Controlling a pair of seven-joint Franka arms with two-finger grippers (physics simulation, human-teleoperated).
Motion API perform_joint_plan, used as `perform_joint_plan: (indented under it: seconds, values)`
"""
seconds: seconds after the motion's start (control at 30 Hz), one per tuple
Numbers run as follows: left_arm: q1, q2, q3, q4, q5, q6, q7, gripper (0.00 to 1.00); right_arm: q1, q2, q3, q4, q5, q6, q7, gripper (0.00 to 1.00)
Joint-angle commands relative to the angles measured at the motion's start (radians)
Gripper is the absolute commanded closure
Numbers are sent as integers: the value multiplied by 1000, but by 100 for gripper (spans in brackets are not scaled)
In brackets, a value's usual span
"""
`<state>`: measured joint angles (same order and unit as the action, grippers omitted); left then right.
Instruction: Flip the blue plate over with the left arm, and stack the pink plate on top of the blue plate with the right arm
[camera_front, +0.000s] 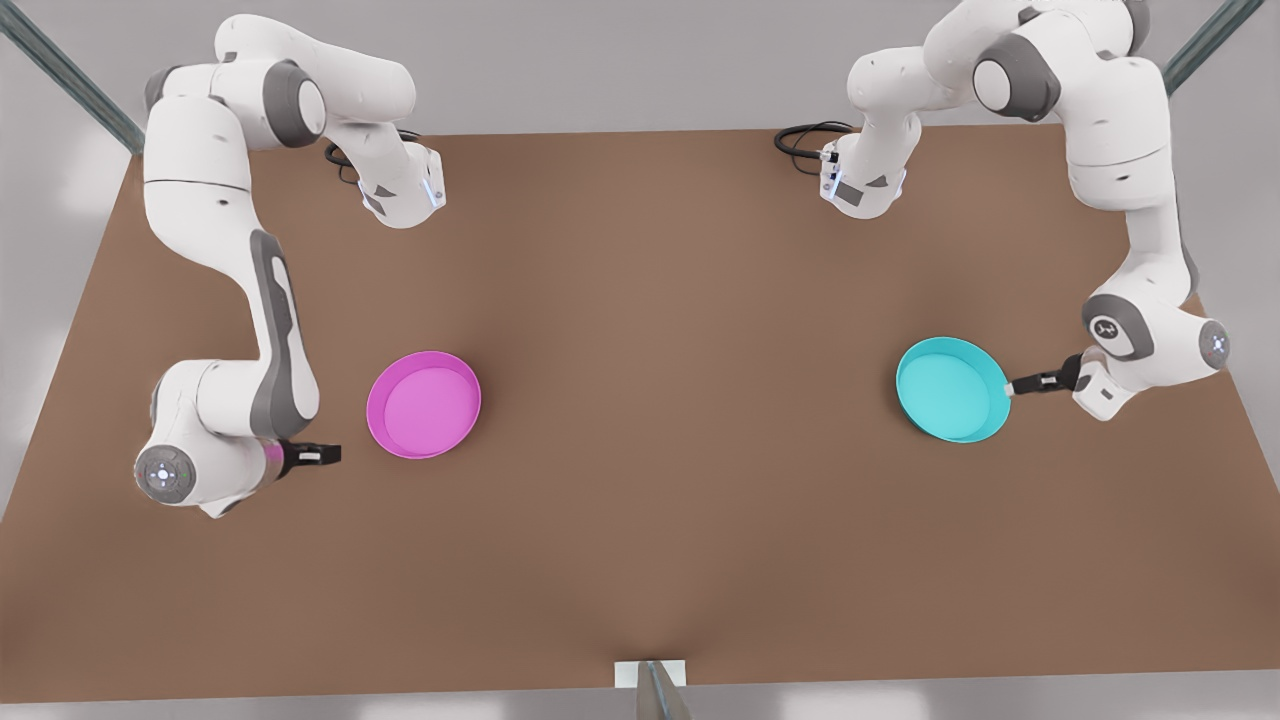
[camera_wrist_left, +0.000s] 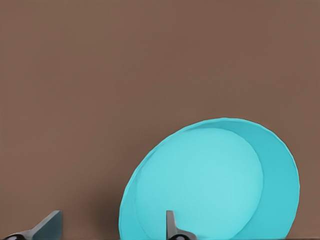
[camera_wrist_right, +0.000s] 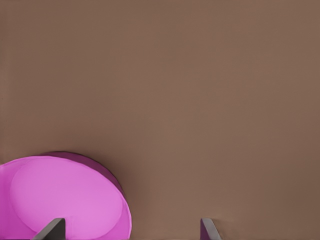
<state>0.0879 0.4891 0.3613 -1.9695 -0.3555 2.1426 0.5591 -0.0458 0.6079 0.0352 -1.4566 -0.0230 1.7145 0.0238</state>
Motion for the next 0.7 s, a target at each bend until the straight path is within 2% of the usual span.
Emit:
perform_joint_plan:
  seconds: [0.0, 0.03, 0.13, 0.2, 0.23, 0.4, 0.43, 0.5, 0.53, 0.63, 0.67]
  values:
    - [0, 11, 1, -26, -14, 91, 610, 0, 1, -10, 23, -62, 31, 118, -30, 0]
    - [-2, 22, 1, -26, -13, 89, 588, 0, -3, -17, 25, -110, 32, 177, -30, 0]
    - [-5, 48, -1, -26, -16, 89, 582, 0, -12, -23, 26, -113, 34, 191, -30, 0]
    - [-10, 49, -7, -28, -16, 86, 512, 0, -14, -180, 23, -110, 54, 220, -35, 0]
    - [-20, 49, -10, -28, -16, 86, 461, 0, -14, -204, 23, -94, 54, 221, -35, 0]
    - [-19, 69, -11, -28, -68, 89, 452, 0, -23, -212, 23, -114, 54, 240, -74, 0]
    - [-19, 69, -12, -28, -68, 88, 452, 5, -23, -212, 23, -117, 54, 238, -74, 0]
    - [-19, 69, -19, -28, -69, 88, 421, 6, -22, -212, 23, -116, 54, 231, -74, 0]
    - [-19, 68, -21, -26, -69, 85, 410, 10, -23, -211, 23, -116, 54, 231, -74, 0]
    - [-19, 71, -31, -26, -72, 86, 384, 38, -20, -208, 23, -117, 54, 232, -74, 0]
    - [-19, 71, -33, -26, -72, 86, 378, 43, -20, -208, 23, -117, 54, 232, -74, 0]
